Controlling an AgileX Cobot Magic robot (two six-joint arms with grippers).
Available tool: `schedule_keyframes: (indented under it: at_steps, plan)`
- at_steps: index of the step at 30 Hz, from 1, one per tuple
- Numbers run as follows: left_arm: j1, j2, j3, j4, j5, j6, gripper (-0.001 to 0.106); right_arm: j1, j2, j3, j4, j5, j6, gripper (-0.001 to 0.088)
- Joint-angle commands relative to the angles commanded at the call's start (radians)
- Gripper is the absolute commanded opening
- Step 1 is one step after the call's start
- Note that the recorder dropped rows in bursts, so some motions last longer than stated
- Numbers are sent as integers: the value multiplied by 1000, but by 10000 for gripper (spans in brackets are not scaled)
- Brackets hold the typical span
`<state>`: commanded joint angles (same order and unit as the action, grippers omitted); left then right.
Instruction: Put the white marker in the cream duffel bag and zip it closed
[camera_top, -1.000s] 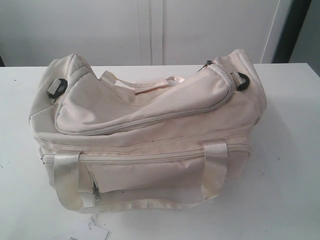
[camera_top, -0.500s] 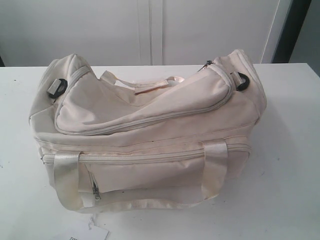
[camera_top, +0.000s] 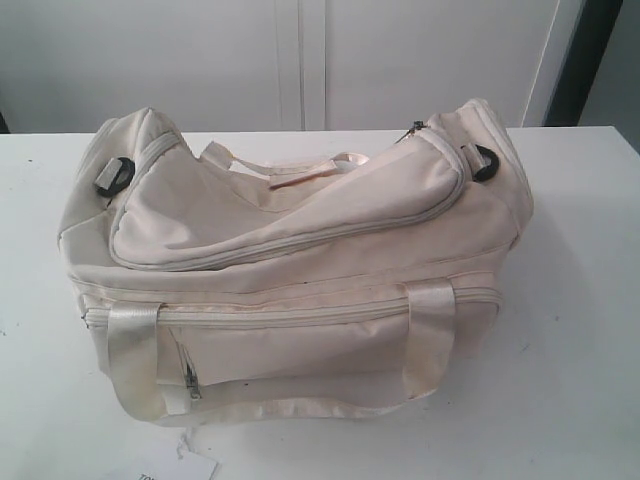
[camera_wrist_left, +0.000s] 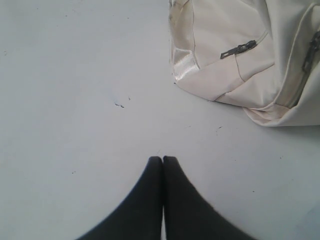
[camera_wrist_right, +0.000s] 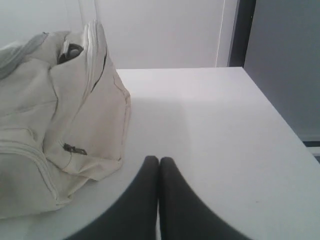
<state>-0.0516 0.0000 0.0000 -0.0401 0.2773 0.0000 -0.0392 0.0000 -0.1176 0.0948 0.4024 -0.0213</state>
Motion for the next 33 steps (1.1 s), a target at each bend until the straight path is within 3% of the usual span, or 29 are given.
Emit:
schedule_keyframes:
  at_steps: [18, 33]
  plan:
    - [0, 0, 0, 0, 0, 0, 0, 0, 0, 118, -2, -148, 2, 0]
    - [0, 0, 0, 0, 0, 0, 0, 0, 0, 118, -81, -91, 50, 0]
